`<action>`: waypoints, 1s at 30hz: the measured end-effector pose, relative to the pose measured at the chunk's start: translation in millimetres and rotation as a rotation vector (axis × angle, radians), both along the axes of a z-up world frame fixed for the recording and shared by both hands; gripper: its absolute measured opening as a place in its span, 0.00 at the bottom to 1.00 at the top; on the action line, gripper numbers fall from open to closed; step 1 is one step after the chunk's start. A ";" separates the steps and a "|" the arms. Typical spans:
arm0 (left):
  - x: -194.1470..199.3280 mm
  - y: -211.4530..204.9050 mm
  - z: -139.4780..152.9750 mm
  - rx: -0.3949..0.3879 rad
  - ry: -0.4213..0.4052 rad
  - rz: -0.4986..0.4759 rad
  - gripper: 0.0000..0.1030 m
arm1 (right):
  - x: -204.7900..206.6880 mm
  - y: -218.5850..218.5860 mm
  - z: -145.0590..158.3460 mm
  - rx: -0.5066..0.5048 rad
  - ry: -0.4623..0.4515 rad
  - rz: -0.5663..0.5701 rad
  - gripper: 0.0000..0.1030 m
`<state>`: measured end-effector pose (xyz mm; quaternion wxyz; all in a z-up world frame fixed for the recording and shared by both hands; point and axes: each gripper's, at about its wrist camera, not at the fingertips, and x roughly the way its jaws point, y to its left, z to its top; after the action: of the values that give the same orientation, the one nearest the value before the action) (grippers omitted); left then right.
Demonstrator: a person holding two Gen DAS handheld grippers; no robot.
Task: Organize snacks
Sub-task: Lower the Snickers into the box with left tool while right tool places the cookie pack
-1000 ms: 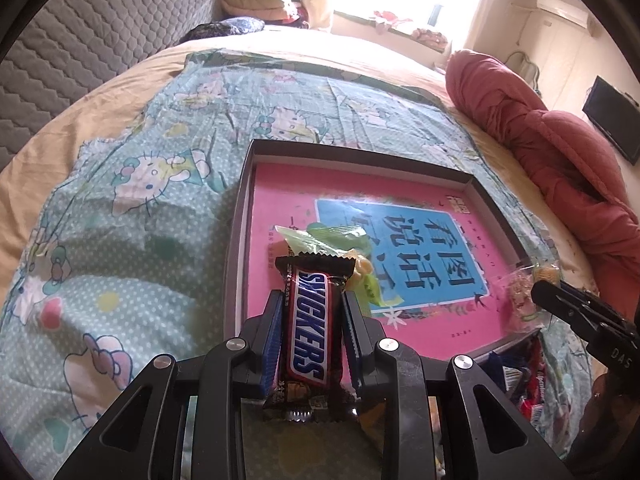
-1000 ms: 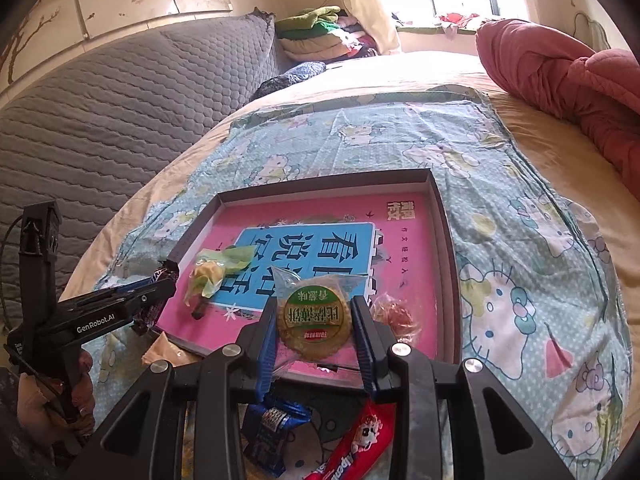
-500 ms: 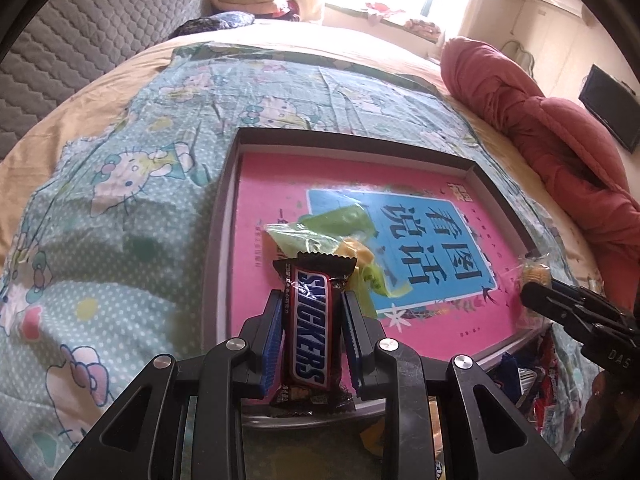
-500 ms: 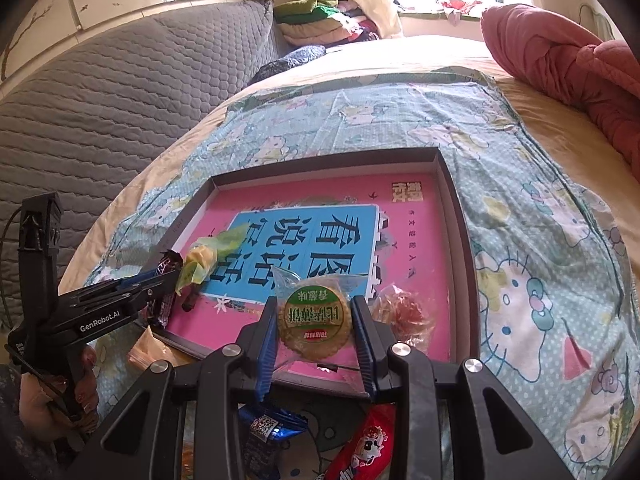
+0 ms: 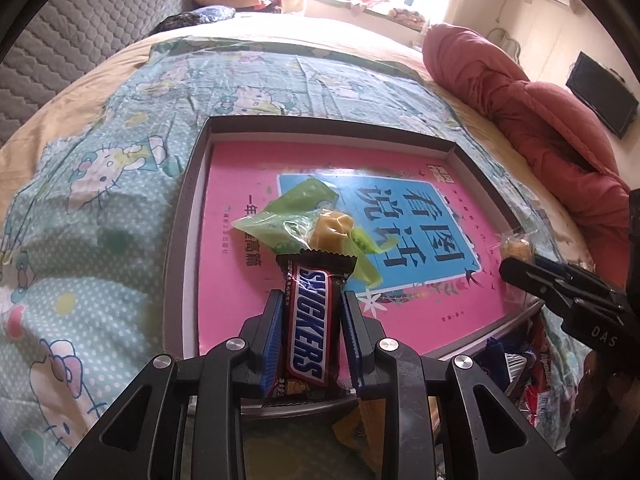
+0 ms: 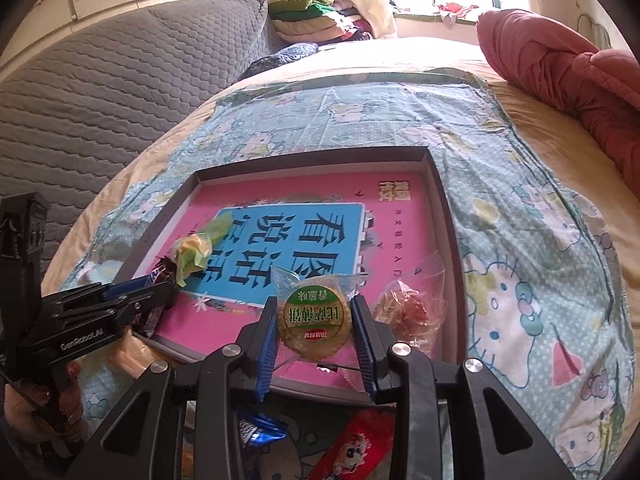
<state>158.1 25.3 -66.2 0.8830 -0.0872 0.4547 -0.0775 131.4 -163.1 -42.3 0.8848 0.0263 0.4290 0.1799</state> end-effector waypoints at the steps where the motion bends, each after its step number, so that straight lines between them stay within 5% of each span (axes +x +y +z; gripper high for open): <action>1: 0.1 0.7 0.2 -0.003 0.000 0.000 0.28 | 1.0 -0.1 -0.2 0.003 0.001 0.003 0.34; 30: -1.0 8.5 7.6 -0.029 0.000 0.019 0.30 | 3.2 6.4 -5.0 -0.014 0.024 0.024 0.35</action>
<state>157.1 33.8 -58.6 0.8823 -0.1043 0.4528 -0.0755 134.6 -156.7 -47.3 0.8775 0.0170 0.4411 0.1873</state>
